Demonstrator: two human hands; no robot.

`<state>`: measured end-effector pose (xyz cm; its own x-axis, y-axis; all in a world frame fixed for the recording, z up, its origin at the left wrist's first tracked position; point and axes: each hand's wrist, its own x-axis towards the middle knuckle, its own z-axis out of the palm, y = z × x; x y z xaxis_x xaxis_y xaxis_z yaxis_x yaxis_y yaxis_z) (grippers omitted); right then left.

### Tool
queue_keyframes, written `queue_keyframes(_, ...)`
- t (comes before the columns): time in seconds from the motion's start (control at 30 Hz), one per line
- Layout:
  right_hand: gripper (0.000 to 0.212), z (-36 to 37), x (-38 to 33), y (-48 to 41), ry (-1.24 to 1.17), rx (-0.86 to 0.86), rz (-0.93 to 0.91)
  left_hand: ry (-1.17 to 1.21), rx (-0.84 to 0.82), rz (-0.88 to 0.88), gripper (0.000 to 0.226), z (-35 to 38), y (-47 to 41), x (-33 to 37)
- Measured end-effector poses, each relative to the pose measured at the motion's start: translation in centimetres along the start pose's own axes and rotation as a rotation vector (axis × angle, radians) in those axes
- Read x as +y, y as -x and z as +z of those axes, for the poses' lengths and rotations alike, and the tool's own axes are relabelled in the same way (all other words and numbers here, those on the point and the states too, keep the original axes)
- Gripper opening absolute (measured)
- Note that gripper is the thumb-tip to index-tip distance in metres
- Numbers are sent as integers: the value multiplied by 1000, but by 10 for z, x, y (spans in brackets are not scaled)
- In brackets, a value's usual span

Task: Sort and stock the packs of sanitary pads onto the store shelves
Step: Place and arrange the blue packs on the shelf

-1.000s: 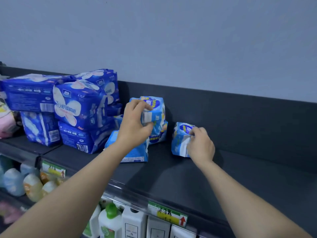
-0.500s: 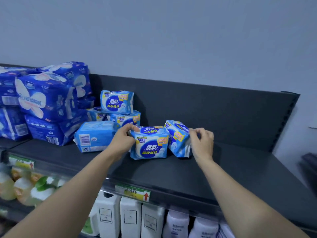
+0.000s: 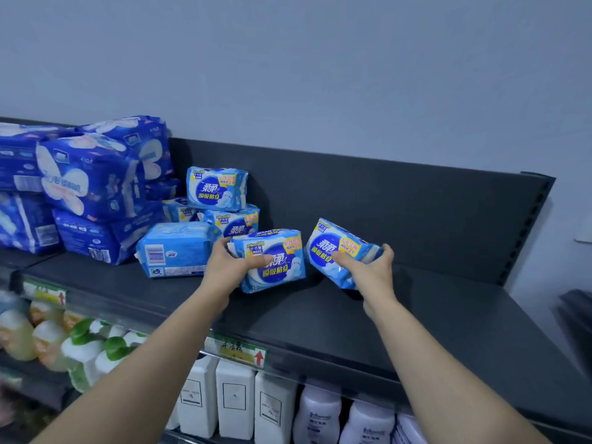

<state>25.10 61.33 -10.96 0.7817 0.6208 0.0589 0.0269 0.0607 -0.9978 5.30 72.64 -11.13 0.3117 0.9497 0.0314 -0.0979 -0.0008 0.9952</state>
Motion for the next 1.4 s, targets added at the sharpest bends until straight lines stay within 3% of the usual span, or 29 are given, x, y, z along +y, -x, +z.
queue_keyframes(0.1, 70, -13, -6, 8, -166, 10, 23, 108, -27, -29, 45, 14, 9, -2)
queue_keyframes(0.27, 61, -42, -9, 33, -260, 66, -56, 247, -52, -79, 61, 36, 30, -6)
queue_keyframes(0.53, 64, -92, -4, 97, -230, 211, -240, 337, -164, -74, 56, 66, 86, -15)
queue_keyframes(0.67, 73, -115, -1, 135, -233, 366, -292, 331, -291, -24, 55, 77, 112, -11)
queue_keyframes(0.87, 58, -143, -12, 206, -178, 627, -377, 336, -516, 18, 53, 87, 155, 4)
queue_keyframes(1.0, 61, -164, -15, 272, -25, 809, -375, 370, -682, -51, 50, 97, 198, -3)
queue_keyframes(1.4, 72, -227, -28, 462, 123, 1239, -322, 402, -1090, -200, 52, 129, 349, -7)
